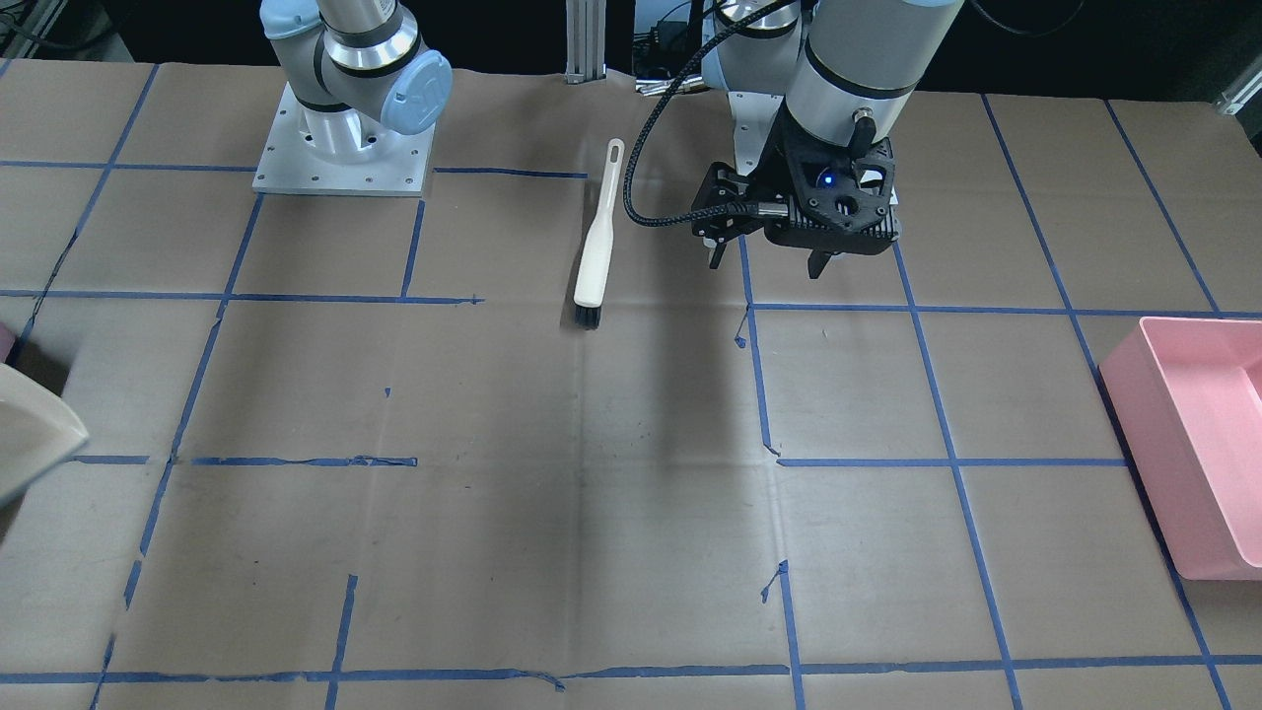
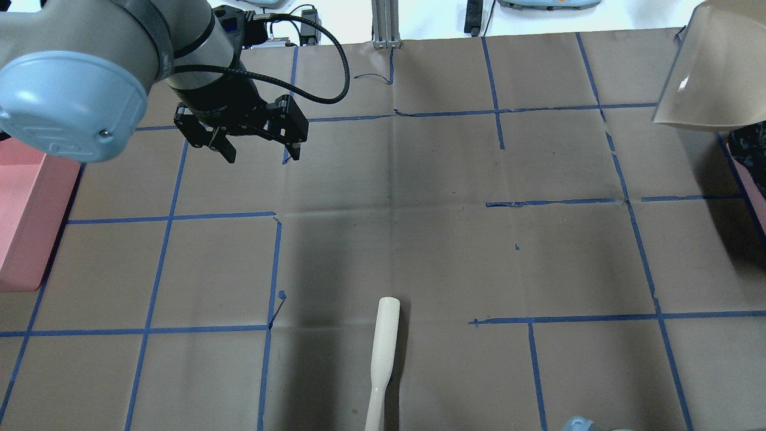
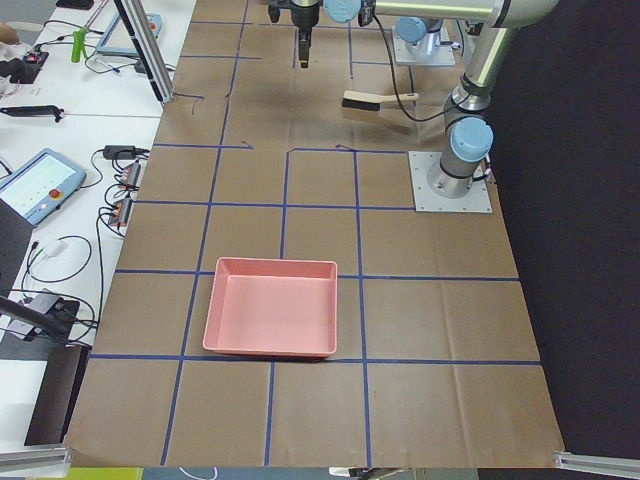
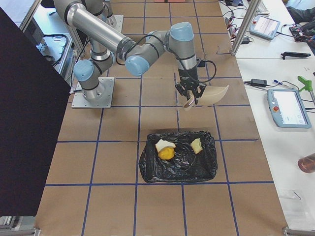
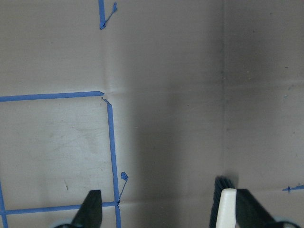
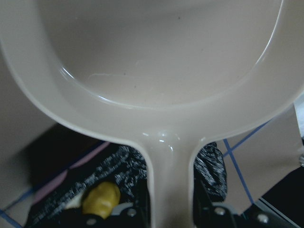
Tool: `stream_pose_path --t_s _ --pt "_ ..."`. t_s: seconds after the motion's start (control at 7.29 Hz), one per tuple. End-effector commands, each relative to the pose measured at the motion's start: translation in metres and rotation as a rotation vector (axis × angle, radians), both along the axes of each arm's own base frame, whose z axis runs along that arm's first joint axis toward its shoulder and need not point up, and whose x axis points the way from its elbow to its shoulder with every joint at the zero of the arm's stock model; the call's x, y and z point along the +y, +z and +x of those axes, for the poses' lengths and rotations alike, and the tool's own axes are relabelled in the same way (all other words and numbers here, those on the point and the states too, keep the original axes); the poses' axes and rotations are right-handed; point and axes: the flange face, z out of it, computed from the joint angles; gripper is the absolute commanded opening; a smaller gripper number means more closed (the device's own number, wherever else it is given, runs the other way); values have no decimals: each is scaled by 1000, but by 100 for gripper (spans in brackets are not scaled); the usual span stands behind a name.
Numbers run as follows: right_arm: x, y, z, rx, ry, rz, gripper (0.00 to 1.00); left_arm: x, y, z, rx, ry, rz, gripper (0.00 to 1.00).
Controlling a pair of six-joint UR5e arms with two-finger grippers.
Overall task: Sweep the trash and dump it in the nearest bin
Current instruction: 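Carry the empty dustpan back over the table with the right gripper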
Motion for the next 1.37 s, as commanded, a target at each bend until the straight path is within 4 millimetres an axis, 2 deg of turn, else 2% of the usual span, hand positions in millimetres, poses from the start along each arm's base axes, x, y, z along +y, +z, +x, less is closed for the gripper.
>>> stream_pose_path --t_s 0.0,0.14,0.41,0.69,0.96,1.23 --pt "-21 -24 86 -128 -194 -16 4 0 0 0 2 1 0 100" --pt "-25 -33 139 -183 -286 -13 4 0 0 0 2 1 0 100" --pt "-25 -50 222 -280 -429 -28 4 0 1 1 -6 1 -3 100" --pt "-26 -66 265 -430 -626 -9 4 5 8 2 -10 1 -8 100" --pt "-27 -93 338 -451 -724 23 4 14 18 7 -31 3 -26 100" --pt "-24 -122 397 -439 -788 49 4 24 26 12 -62 6 -23 100"
